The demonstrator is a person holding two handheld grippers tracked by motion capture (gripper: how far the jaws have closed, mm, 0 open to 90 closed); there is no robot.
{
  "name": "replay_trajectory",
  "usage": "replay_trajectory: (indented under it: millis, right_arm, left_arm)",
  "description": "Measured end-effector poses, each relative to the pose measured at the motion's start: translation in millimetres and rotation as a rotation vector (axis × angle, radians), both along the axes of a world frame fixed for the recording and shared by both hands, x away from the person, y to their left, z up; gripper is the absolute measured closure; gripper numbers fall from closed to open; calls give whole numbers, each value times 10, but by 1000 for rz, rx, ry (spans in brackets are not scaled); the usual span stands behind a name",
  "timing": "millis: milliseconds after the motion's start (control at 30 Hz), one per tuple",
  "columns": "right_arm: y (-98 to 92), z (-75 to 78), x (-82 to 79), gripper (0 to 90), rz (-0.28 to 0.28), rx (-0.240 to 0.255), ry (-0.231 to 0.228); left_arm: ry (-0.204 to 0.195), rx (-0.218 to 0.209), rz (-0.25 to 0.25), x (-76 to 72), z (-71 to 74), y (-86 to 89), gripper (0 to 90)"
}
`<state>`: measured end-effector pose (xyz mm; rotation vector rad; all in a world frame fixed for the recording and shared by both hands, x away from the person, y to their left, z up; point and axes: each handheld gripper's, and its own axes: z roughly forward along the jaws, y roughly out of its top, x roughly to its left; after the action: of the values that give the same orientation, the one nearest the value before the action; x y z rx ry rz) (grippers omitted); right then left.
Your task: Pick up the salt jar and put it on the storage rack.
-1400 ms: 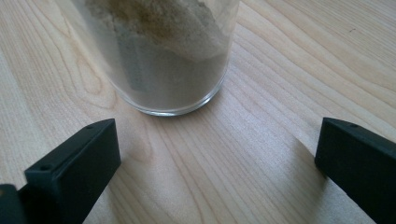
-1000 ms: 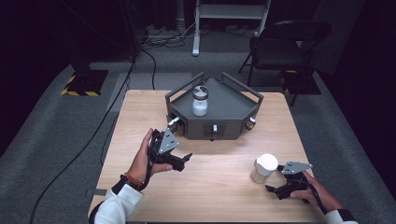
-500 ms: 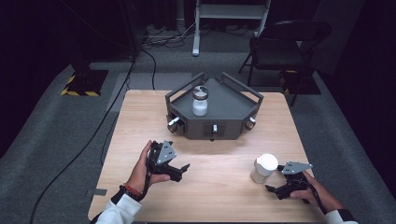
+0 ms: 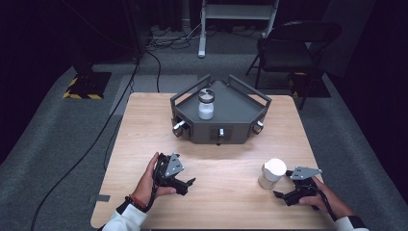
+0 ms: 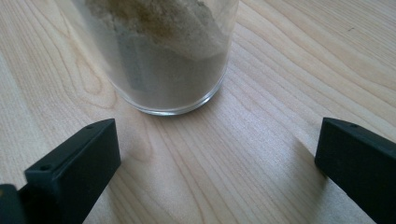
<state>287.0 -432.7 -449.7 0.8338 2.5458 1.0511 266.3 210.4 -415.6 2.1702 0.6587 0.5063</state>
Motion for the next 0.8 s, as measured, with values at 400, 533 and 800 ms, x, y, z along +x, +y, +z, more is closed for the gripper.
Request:
replay_trajectory:
  millis: [400, 533, 800]
  right_arm:
    - [-3, 1, 2, 0, 2, 0, 1]
    - [-3, 1, 2, 0, 2, 0, 0]
    - [-3, 0, 2, 0, 2, 0, 0]
  left_arm:
    - [52, 47, 18, 35, -108, 58, 6]
    - [44, 74, 30, 51, -142, 56, 7]
    - [86, 91, 57, 155, -219, 77, 10]
